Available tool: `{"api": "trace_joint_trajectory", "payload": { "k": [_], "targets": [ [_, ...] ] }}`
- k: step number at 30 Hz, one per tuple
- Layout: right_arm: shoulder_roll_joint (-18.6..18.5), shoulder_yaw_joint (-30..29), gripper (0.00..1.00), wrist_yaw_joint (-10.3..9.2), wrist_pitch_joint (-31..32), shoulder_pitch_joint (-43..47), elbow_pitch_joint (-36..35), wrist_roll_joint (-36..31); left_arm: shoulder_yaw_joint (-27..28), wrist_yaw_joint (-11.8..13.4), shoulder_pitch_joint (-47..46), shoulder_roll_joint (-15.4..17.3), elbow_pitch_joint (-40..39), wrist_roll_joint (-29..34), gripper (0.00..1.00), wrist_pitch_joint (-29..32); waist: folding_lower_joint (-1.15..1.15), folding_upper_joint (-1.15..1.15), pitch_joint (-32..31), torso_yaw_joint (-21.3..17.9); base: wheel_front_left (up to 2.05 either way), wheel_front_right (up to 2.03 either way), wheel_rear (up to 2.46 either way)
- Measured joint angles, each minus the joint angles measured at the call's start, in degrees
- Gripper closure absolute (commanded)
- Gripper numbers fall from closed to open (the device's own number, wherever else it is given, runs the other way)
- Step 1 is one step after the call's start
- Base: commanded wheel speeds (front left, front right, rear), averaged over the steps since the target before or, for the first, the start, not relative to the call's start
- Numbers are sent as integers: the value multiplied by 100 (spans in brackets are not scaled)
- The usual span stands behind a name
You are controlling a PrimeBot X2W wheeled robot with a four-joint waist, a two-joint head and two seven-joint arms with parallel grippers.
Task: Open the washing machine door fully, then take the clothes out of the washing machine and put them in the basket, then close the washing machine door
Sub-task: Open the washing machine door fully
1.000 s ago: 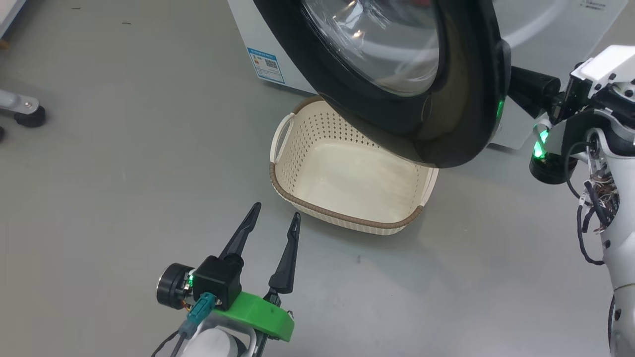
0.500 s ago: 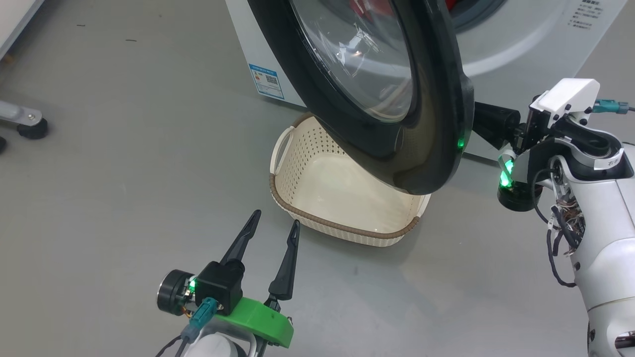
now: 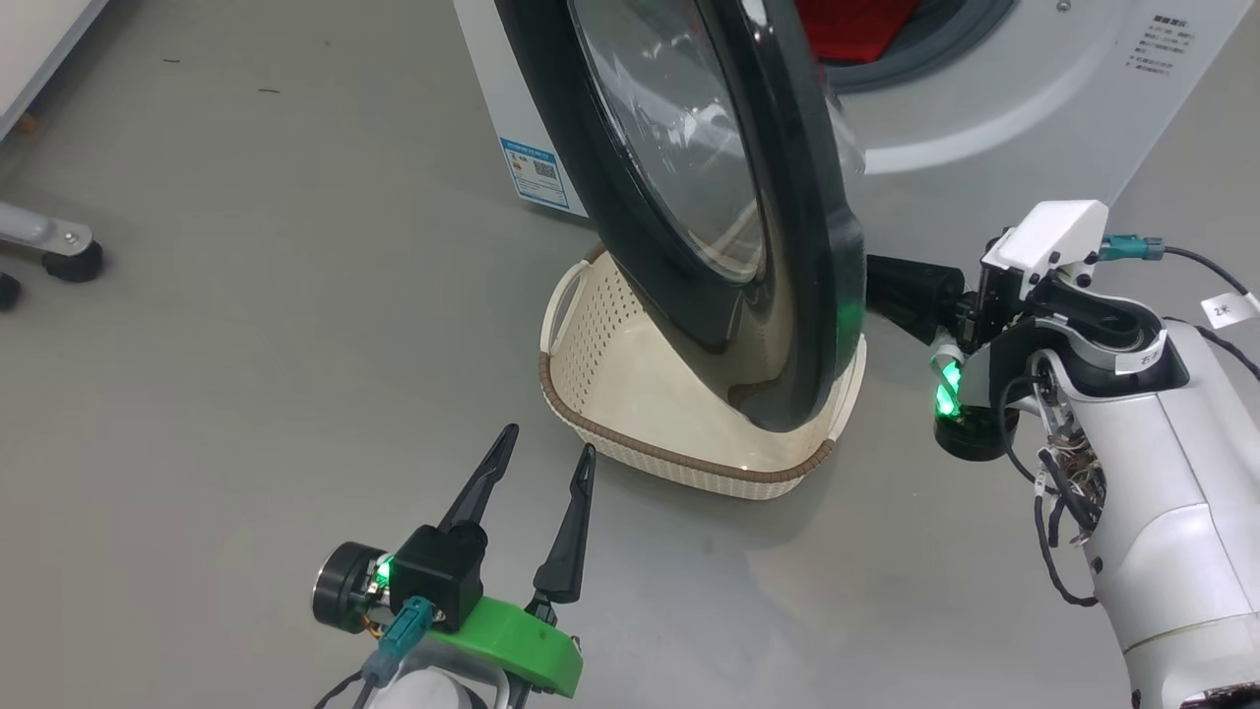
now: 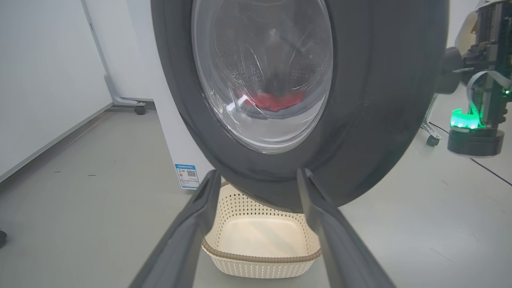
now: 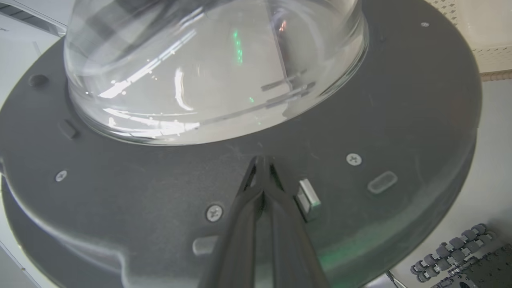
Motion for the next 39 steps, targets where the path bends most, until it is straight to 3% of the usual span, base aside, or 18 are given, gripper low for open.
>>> {"api": "trace_joint_trajectory", "payload": {
  "k": [39],
  "targets": [
    [293,1042,100,0,341,584,-1016,437,22,0,71,1,-7,49,0,0,0,0,3,-29,0,0,0]
  ]
}}
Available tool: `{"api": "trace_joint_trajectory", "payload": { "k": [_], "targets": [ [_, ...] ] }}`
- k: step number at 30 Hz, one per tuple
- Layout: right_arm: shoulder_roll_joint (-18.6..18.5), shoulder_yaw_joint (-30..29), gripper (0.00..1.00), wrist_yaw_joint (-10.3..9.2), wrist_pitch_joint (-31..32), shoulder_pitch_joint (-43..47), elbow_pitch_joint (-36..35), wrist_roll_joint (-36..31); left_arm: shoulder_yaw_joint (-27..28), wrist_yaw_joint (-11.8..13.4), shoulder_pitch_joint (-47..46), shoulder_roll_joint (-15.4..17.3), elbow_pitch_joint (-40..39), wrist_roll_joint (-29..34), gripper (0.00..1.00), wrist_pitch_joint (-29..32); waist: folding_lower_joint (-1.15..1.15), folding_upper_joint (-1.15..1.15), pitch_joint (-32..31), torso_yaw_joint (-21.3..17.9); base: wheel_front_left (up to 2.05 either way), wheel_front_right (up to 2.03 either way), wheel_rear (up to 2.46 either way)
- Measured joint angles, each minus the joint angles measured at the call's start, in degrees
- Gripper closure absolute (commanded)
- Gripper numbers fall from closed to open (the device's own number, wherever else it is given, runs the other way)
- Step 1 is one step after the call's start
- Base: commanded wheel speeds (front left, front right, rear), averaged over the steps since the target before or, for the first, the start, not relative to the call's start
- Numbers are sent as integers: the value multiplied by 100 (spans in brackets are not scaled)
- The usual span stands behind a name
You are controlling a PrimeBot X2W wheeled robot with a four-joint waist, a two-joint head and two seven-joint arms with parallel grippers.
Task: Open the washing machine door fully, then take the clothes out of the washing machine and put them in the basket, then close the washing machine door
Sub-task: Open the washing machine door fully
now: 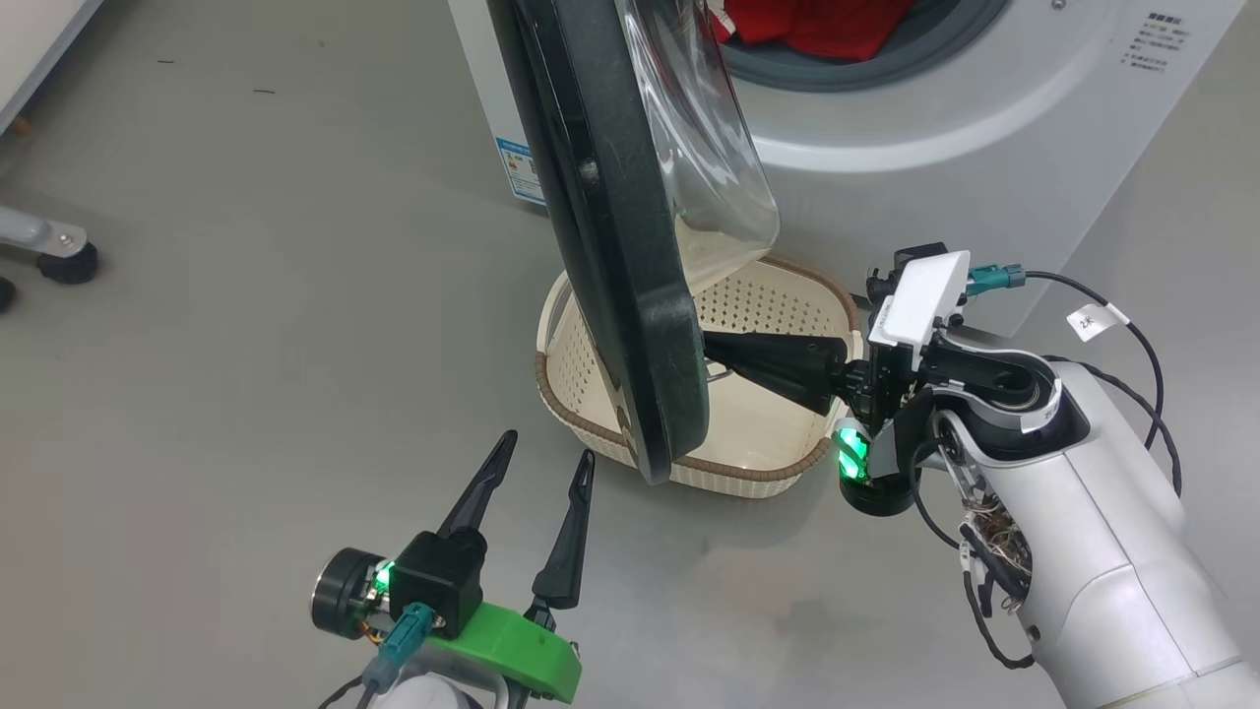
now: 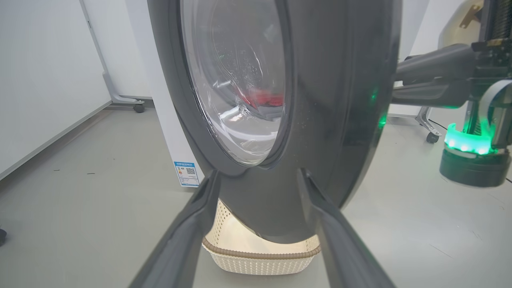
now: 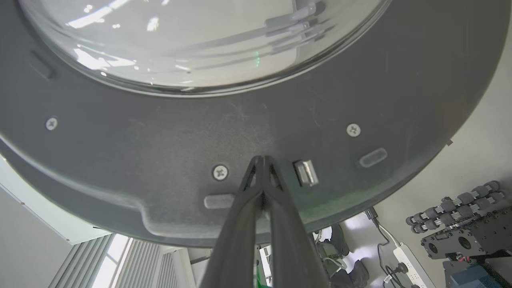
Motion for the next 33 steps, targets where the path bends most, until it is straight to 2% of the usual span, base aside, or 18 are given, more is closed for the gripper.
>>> {"api": "trace_joint_trajectory", "payload": {
  "k": [6,11,15,19,23,24,30,33],
  "targets": [
    [7,9,100,0,-116,50,-118,8,168,0,8,2,-2,8,0,0,0,0,-14,-44,0,0,0],
    [-183,109,100,54,-383,54,-378,-537,274,0,40,3,32,52,0,0,0,0,-91,-155,0,0,0],
    [-543,105,100,383,-657,58,-541,-968,361,0,40,4,67,53,0,0,0,0,-191,-266,0,0,0],
    [-834,107,100,813,-1001,152,-744,-1468,471,0,41,3,141,90,0,0,0,0,-310,-406,0,0,0],
    [-1274,189,100,1328,-1436,362,-944,-2258,635,0,70,1,187,180,0,0,0,0,-444,-567,0,0,0],
    [-1360,201,100,1386,-1546,411,-979,-2426,704,0,85,1,192,213,0,0,0,0,-477,-613,0,0,0],
    [-1495,335,100,1423,-2240,749,-1209,-3220,983,0,186,3,289,315,0,0,0,0,-665,-934,0,0,0],
    [-1733,383,100,1423,-2683,889,-1348,-3773,1055,0,232,4,304,331,0,0,0,0,-764,-1094,0,0,0]
  ]
}}
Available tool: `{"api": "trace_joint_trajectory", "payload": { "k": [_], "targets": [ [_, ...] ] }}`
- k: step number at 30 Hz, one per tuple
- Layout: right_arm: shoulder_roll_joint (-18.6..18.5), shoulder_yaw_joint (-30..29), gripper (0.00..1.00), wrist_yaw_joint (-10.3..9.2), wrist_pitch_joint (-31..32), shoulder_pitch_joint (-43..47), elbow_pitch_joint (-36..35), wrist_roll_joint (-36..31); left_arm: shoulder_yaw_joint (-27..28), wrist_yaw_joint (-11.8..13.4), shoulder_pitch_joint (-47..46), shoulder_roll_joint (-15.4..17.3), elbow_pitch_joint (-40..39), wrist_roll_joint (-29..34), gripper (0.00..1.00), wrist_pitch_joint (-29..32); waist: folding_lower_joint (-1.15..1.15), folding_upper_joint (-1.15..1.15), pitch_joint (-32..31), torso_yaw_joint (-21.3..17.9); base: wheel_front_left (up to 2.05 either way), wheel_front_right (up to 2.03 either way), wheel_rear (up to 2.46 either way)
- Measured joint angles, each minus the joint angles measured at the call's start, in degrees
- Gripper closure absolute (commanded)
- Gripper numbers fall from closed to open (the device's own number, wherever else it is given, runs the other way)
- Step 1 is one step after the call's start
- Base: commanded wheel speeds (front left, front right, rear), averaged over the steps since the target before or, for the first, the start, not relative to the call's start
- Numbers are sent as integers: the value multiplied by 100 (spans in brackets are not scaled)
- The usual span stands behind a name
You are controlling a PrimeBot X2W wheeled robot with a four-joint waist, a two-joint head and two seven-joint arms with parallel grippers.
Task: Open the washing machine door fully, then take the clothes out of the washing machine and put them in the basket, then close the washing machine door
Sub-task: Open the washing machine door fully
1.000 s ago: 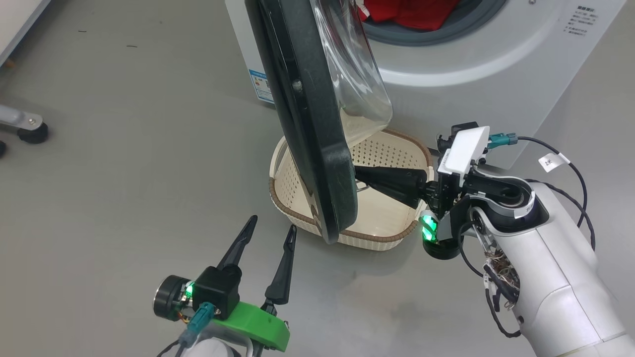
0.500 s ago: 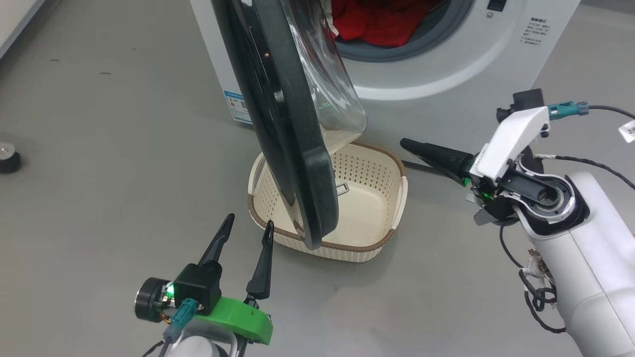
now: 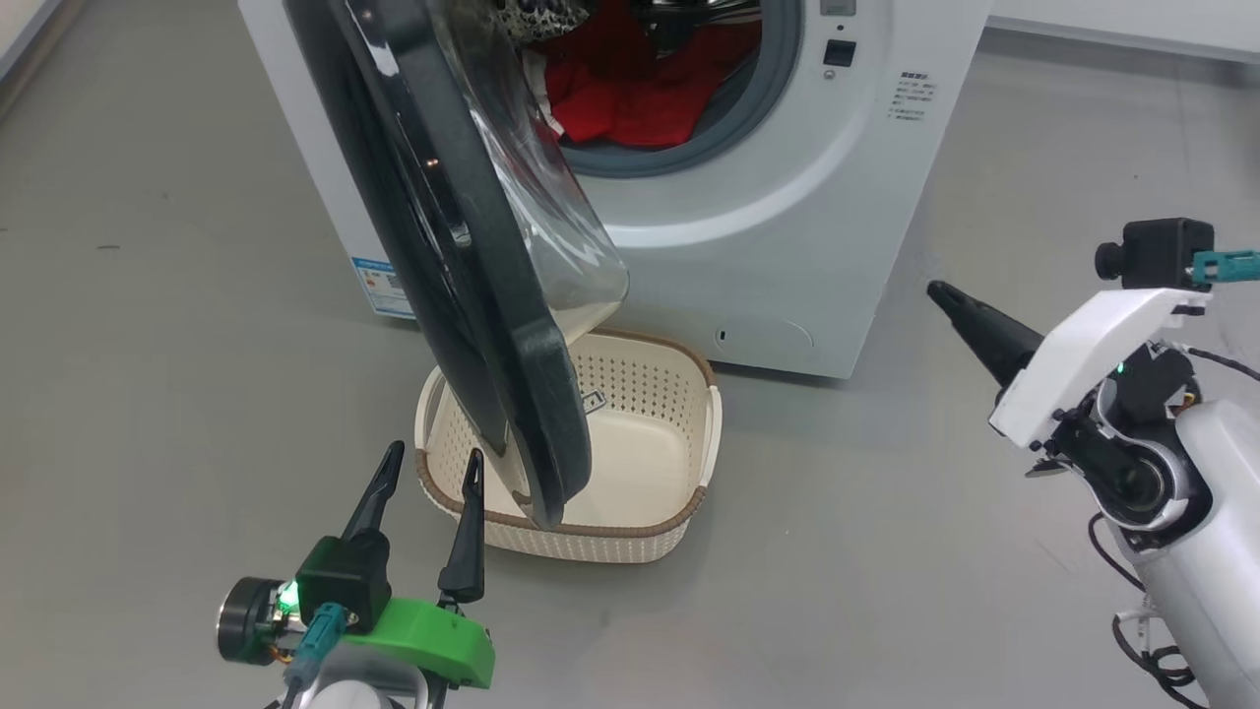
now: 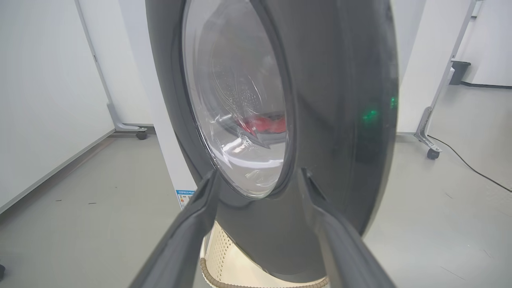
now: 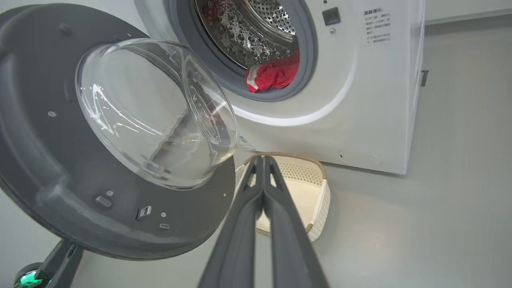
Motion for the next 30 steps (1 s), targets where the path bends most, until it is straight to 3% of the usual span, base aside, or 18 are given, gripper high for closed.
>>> {"api": "trace_joint_trajectory", "payload": {
  "k": [3,7,19,30],
  "targets": [
    [-246,52,100,0,-461,165,-131,-544,43,0,58,-1,14,2,0,0,0,0,-110,-134,0,0,0],
    [-301,78,100,0,-1048,542,-326,-926,66,0,133,-1,22,3,0,0,0,0,-255,-275,0,0,0],
    [-430,-120,100,-5,-2501,1667,-538,-1616,199,0,307,-1,14,3,0,0,0,0,-510,-500,0,0,0],
    [-291,-454,100,-321,-3583,2521,-659,-1891,218,0,332,5,-25,3,0,0,0,0,-567,-555,0,0,0]
  ]
}}
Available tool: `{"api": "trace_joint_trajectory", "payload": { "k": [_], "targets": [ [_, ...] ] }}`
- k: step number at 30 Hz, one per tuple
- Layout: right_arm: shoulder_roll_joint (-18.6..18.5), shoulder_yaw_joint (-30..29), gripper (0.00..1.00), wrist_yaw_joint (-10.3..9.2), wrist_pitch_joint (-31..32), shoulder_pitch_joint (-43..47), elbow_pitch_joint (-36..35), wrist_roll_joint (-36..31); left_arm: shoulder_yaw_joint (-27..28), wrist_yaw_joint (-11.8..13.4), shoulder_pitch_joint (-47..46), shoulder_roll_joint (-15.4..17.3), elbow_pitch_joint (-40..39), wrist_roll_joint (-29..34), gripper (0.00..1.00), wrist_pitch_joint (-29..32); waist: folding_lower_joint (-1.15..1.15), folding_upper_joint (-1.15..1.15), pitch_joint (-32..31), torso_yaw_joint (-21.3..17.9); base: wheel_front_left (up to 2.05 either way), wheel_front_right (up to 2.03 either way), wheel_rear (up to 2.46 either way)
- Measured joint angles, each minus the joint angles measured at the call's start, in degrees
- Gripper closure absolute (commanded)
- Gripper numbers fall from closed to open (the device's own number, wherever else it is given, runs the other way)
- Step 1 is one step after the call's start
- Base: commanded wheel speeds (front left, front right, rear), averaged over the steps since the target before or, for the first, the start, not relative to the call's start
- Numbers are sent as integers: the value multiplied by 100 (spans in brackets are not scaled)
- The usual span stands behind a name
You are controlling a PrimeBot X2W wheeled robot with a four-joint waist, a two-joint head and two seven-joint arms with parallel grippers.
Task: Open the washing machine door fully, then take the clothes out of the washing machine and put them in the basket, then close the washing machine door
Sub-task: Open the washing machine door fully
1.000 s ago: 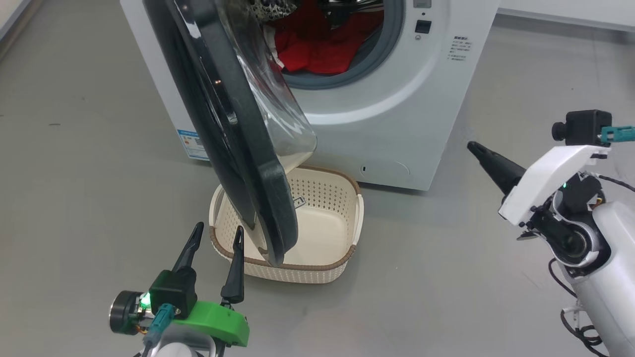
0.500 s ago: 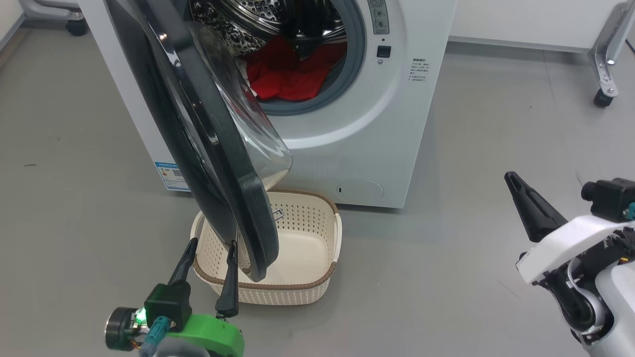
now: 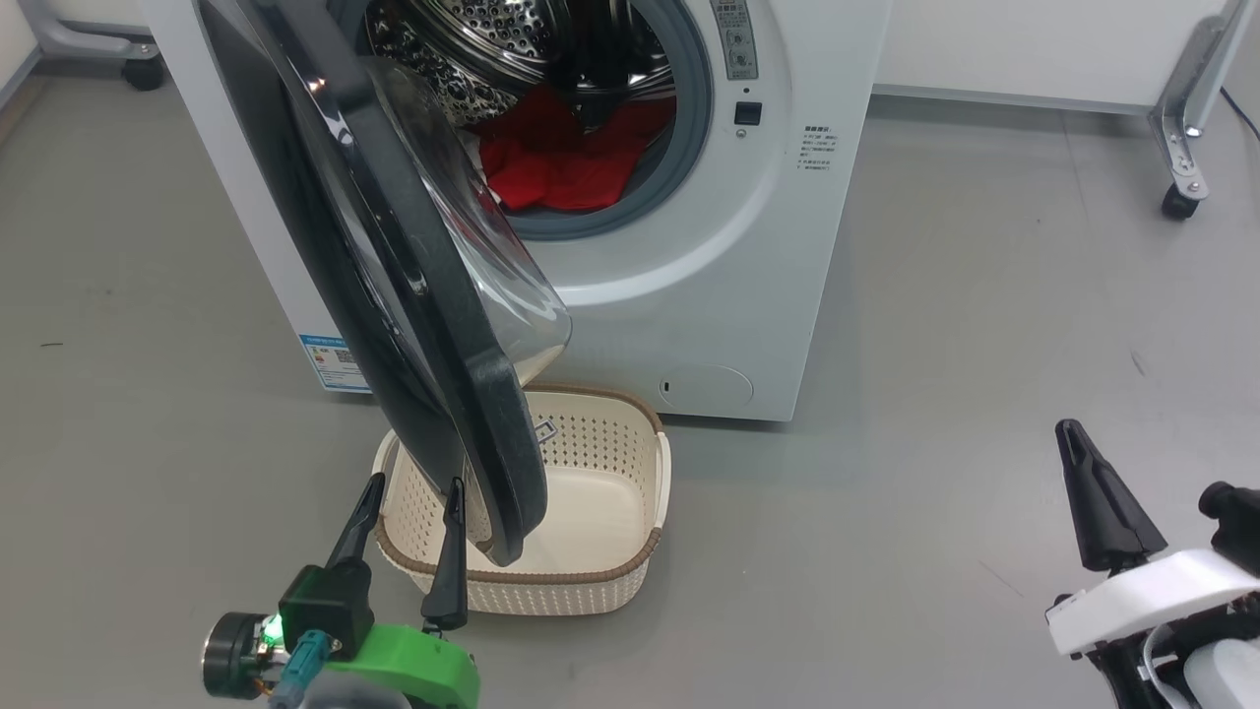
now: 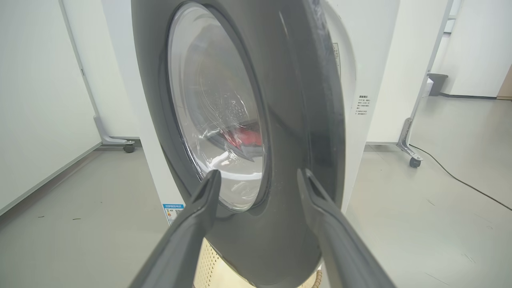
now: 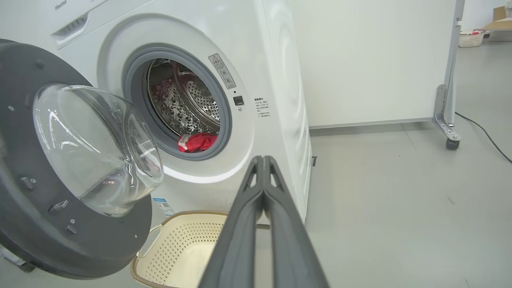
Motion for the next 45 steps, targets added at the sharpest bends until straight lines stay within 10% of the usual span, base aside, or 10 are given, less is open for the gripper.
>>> {"api": "trace_joint_trajectory", "payload": {
  "k": [2,3,45],
  "targets": [
    [56,-2,15,-42,-15,142,-7,-30,3,0,0,0,-12,0,0,0,0,0,5,-1,0,0,0],
    [64,9,0,-47,-23,195,-11,-87,9,0,0,0,-24,0,0,0,0,0,7,-3,0,0,0],
    [459,-439,0,-208,-115,703,-527,-900,89,0,65,-1,-91,12,0,0,0,0,94,-193,0,0,0]
  ]
}}
